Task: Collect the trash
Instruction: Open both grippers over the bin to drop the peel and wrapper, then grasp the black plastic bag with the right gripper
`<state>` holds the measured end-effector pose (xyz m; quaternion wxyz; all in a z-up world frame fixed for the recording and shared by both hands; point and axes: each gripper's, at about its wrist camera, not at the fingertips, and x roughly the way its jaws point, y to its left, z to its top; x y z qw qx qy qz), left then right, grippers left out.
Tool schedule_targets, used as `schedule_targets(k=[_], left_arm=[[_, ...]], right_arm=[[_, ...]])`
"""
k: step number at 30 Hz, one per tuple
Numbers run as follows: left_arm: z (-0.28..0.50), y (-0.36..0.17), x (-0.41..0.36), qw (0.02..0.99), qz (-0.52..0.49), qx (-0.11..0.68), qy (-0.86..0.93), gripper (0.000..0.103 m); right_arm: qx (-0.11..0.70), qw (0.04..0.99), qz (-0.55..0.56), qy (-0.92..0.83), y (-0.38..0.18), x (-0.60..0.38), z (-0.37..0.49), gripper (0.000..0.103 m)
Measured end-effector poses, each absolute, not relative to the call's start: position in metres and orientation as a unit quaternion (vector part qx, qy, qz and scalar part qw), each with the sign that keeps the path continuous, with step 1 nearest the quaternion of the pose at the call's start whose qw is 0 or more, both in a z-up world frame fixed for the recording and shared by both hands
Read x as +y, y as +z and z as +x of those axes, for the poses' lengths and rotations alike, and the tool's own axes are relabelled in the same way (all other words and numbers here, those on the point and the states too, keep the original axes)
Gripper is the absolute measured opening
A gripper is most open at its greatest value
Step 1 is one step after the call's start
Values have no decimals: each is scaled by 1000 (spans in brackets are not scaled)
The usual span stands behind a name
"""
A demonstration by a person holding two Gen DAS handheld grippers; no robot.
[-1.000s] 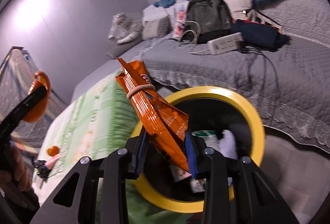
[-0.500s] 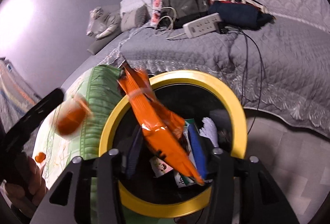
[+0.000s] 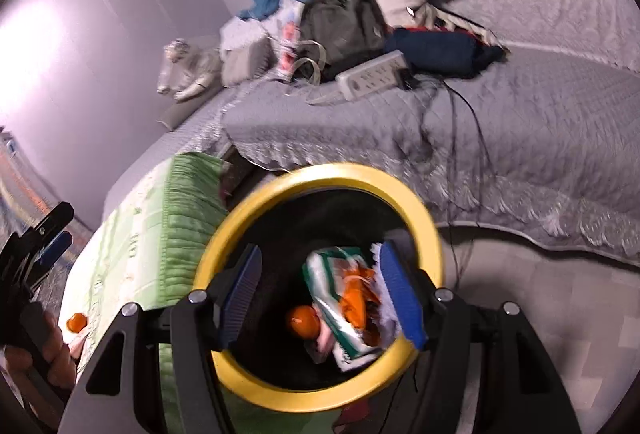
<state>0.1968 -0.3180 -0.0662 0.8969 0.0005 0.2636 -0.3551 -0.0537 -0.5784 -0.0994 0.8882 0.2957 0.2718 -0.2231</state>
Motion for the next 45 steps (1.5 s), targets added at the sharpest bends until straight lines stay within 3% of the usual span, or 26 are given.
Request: schedule_targets(k=[9, 16, 23, 26, 36, 40, 41, 45], left_arm=[[196, -42, -131, 950, -24, 210, -230, 95], [162, -60, 47, 974, -68, 215, -17, 95], [129, -93, 173, 950, -141, 250, 124, 95], [120, -102, 199, 942, -161, 256, 146, 95], [122, -117, 222, 938, -181, 263, 137, 95], [122, -119, 216, 939, -177, 267, 124, 95], [123, -120, 216, 940, -174, 268, 122, 95], [125, -118, 205, 944, -149, 272, 113, 95]], right_arm=[[308, 939, 150, 34, -49, -449, 19, 66], [376, 883, 42, 279, -32, -266, 124, 66], [435, 820, -37, 371, -37, -118, 205, 66], [453, 808, -85, 366, -51, -68, 226, 66], [506, 782, -94, 350, -84, -8, 273, 65], [528, 773, -95, 338, -98, -1, 282, 40], [532, 775, -93, 330, -102, -3, 284, 29], [537, 775, -68, 326, -101, -17, 286, 8]])
